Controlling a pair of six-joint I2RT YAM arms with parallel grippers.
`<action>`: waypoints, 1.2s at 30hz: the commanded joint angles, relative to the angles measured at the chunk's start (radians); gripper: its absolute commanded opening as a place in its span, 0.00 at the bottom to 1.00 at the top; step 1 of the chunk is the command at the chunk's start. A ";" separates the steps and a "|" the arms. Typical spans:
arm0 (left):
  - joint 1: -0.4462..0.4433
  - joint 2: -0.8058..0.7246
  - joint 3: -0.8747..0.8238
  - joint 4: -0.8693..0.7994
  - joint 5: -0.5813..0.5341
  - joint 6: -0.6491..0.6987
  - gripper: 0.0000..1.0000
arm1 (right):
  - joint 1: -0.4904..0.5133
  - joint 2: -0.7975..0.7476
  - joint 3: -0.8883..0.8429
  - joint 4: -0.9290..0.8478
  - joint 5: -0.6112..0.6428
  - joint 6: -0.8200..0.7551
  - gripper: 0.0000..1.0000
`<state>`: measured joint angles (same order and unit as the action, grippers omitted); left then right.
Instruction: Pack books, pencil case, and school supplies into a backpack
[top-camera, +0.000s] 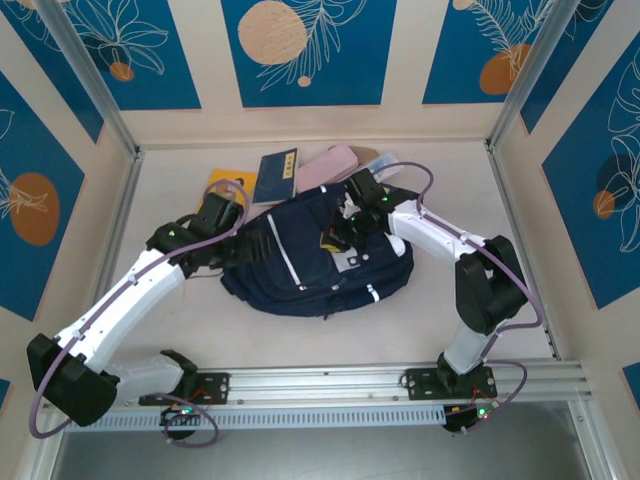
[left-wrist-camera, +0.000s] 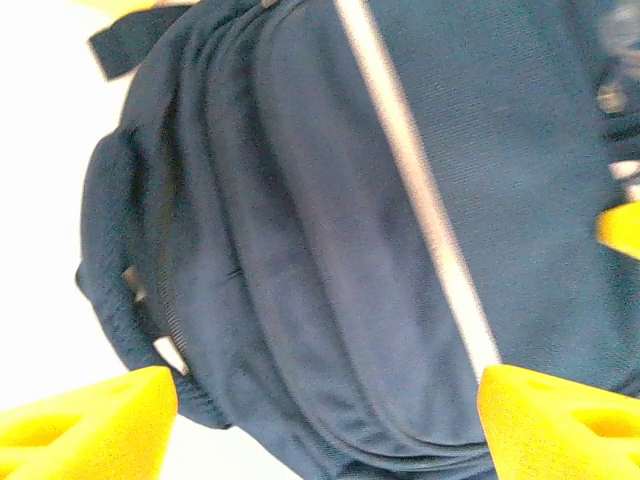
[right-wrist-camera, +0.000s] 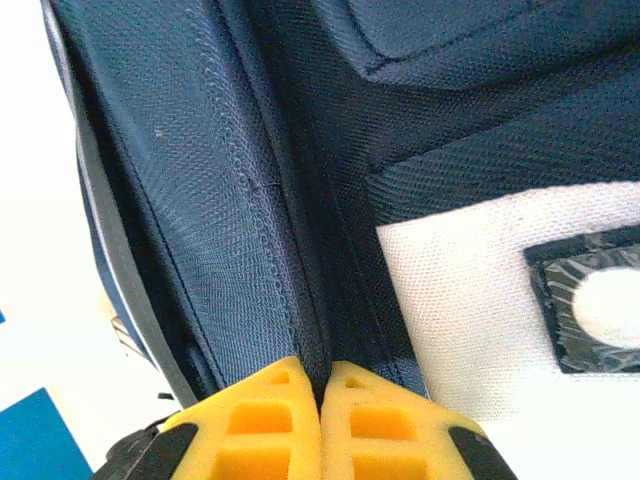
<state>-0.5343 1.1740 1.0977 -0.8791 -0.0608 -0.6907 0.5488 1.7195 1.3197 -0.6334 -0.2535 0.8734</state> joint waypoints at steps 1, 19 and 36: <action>0.039 -0.063 -0.072 -0.072 -0.047 -0.083 0.78 | 0.043 0.073 0.179 -0.247 0.143 -0.112 0.33; 0.140 -0.264 -0.112 -0.262 -0.222 -0.334 0.78 | 0.375 0.496 0.727 -0.598 0.433 -0.279 0.87; 0.143 -0.293 -0.119 -0.215 -0.144 -0.237 0.72 | 0.451 0.631 0.874 -0.663 0.580 -0.285 0.05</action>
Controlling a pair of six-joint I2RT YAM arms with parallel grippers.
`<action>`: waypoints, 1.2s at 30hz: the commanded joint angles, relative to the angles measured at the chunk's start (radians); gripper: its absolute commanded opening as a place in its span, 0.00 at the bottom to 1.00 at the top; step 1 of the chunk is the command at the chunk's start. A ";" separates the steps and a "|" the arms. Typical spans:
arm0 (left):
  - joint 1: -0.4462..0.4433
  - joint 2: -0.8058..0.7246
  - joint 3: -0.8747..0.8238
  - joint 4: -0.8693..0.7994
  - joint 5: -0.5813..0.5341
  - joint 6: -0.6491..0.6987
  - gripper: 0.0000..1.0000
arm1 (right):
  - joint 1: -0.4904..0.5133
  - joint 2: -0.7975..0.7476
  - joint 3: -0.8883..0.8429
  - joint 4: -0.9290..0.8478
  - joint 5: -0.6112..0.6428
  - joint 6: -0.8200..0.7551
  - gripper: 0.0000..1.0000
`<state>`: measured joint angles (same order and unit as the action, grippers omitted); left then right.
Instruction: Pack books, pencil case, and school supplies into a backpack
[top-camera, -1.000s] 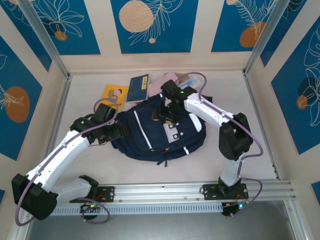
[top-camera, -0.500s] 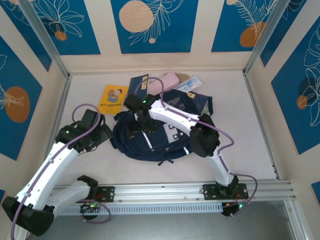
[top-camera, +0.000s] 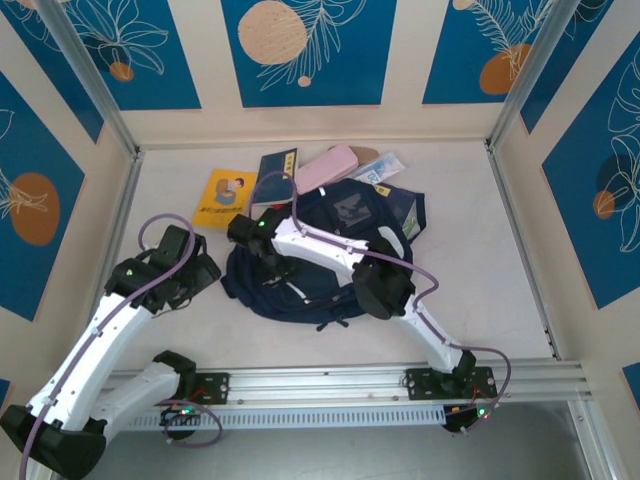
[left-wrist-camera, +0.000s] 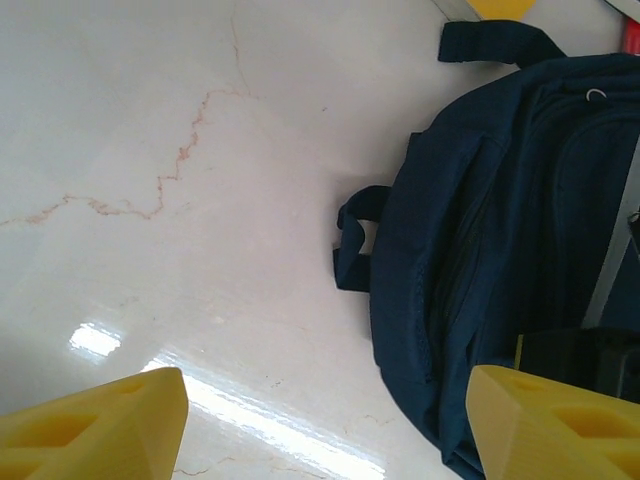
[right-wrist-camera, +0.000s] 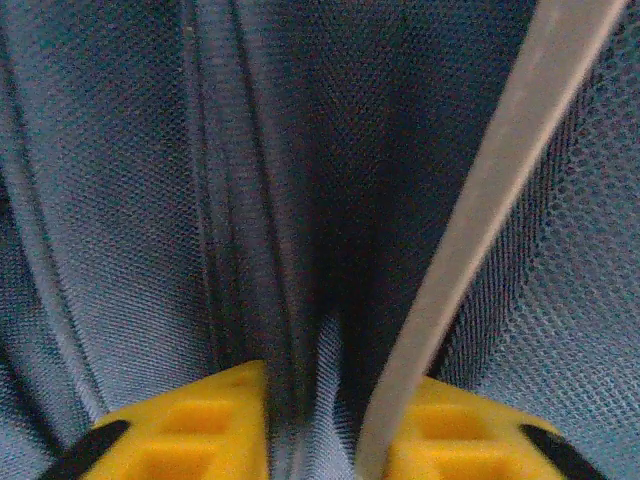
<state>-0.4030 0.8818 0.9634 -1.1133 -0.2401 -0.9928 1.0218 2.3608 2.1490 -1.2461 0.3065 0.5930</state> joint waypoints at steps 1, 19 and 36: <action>0.011 0.002 0.020 0.035 0.051 0.100 0.72 | -0.034 -0.024 0.059 -0.047 -0.002 -0.011 0.00; -0.336 0.080 -0.109 0.439 0.312 0.502 0.51 | -0.285 0.097 0.784 -0.382 -0.506 0.100 0.00; -0.458 0.108 -0.303 0.646 0.007 0.444 0.56 | -0.279 0.301 0.879 -0.529 -0.399 0.269 0.00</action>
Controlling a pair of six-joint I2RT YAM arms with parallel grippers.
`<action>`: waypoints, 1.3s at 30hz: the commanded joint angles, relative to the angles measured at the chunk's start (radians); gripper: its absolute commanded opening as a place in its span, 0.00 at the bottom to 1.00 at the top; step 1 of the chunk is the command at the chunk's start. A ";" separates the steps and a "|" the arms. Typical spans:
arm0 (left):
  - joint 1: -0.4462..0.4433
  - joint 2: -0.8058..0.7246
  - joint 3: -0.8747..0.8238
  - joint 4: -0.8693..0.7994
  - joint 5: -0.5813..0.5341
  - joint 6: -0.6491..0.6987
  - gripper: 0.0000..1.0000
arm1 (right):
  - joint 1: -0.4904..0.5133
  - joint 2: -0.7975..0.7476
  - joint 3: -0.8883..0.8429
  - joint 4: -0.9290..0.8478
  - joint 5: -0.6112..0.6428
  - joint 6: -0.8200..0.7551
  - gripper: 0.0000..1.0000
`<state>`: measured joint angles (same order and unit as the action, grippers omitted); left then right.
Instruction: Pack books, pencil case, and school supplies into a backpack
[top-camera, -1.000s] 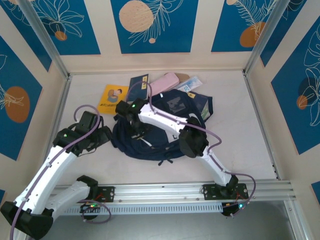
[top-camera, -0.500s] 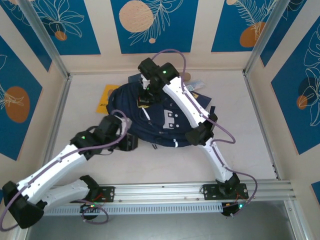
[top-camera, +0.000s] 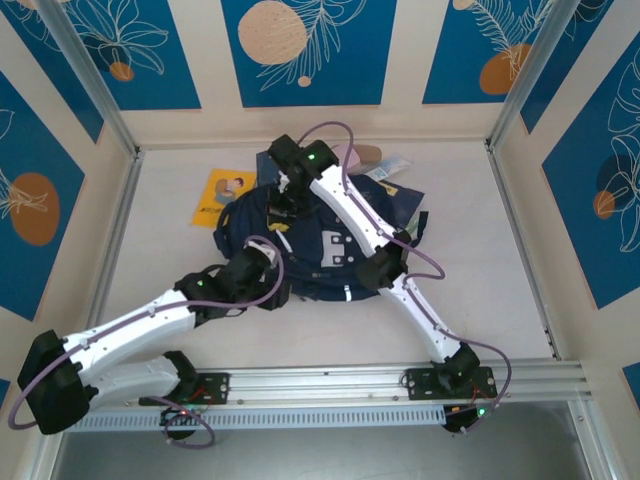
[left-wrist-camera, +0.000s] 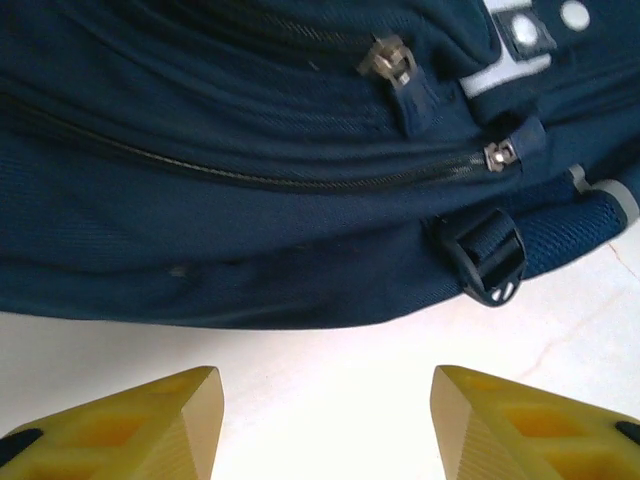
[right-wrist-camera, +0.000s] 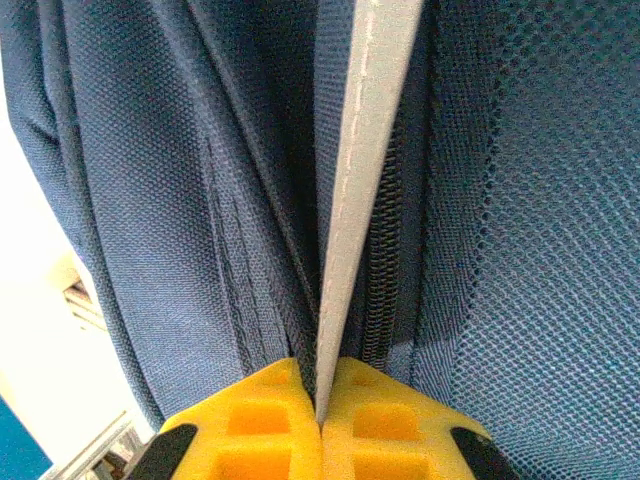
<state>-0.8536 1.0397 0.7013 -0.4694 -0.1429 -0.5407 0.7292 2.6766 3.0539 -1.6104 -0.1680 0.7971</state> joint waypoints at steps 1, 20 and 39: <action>-0.007 -0.058 -0.055 0.004 -0.085 -0.011 0.56 | 0.018 -0.007 -0.041 -0.164 0.110 0.073 0.00; -0.045 0.227 -0.075 0.227 -0.025 0.055 0.64 | -0.102 0.244 -0.001 -0.162 0.092 0.310 0.00; -0.124 0.630 0.102 0.338 -0.126 0.248 0.57 | -0.119 0.282 0.006 -0.151 -0.039 0.320 0.00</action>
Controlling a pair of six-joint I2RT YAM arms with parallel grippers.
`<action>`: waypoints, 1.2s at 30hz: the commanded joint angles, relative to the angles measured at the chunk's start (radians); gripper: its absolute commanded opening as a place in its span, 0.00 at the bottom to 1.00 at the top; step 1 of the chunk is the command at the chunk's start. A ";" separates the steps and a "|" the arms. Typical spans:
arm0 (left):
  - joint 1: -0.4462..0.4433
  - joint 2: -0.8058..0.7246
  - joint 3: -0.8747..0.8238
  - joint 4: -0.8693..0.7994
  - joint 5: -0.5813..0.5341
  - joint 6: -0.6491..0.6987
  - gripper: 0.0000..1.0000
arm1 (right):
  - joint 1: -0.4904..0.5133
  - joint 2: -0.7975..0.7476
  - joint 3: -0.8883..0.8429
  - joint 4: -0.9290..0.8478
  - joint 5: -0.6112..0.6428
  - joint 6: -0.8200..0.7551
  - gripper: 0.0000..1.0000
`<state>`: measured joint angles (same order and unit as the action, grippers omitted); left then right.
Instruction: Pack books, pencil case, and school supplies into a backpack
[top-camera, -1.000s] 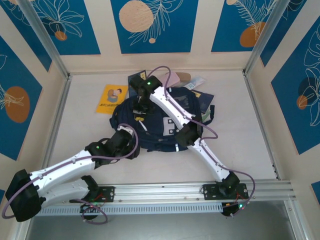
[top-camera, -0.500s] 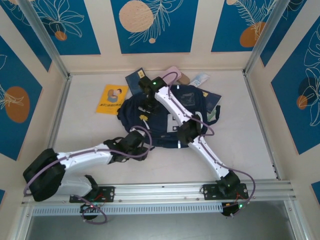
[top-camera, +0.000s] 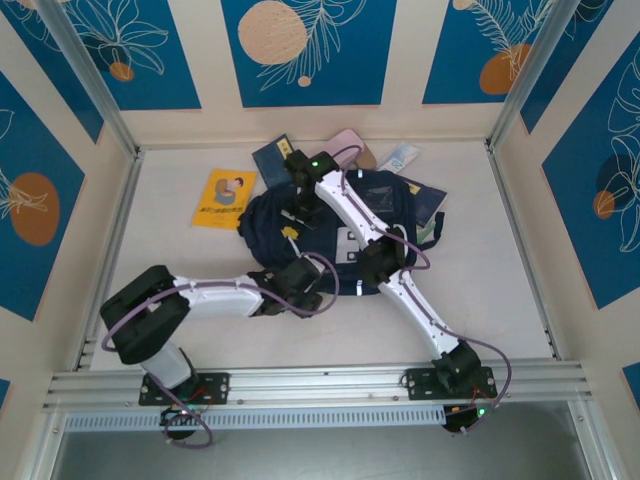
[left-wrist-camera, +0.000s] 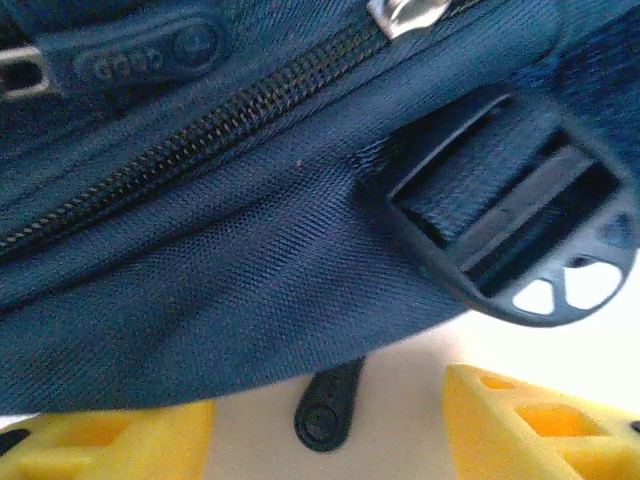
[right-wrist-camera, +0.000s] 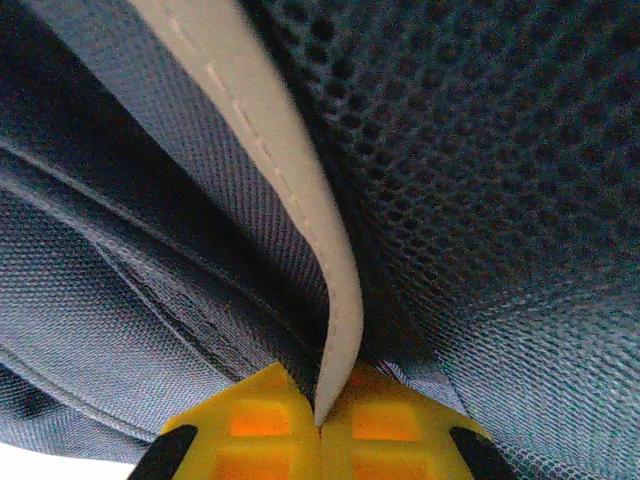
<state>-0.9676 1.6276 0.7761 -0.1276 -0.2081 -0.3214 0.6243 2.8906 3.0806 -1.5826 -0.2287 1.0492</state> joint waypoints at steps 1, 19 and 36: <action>-0.010 0.053 0.029 -0.006 -0.074 0.028 0.54 | -0.012 0.068 -0.018 -0.180 0.023 0.068 0.00; 0.016 -0.048 -0.035 -0.131 -0.103 -0.001 0.00 | 0.003 -0.005 -0.043 -0.192 0.159 -0.058 0.00; 0.183 -0.419 -0.094 -0.323 -0.037 -0.065 0.00 | 0.079 -0.135 0.001 -0.192 0.237 -0.399 0.00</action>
<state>-0.8177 1.2953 0.6788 -0.3000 -0.2363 -0.3653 0.6853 2.8357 3.0631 -1.5707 -0.0822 0.7792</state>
